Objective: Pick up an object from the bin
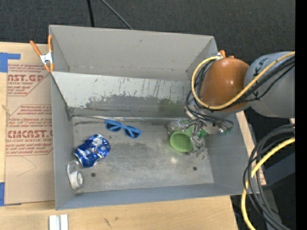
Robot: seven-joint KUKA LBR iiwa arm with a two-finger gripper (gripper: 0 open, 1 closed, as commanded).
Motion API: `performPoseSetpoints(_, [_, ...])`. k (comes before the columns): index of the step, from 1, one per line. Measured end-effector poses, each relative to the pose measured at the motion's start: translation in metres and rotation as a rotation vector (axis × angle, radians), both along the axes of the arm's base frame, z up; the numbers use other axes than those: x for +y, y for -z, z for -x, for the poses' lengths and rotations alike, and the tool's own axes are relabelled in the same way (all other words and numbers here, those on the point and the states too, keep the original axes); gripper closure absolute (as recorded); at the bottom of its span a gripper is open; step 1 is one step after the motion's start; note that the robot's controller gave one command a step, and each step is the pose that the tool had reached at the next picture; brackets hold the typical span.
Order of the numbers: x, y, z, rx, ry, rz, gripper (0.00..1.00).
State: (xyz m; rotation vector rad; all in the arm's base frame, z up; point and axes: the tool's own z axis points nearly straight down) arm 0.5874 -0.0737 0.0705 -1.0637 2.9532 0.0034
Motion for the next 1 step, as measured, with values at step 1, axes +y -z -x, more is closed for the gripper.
performPoseSetpoints(1, [0.0013,-0.1486,0.0251,-0.008,-0.013,0.003,1.0])
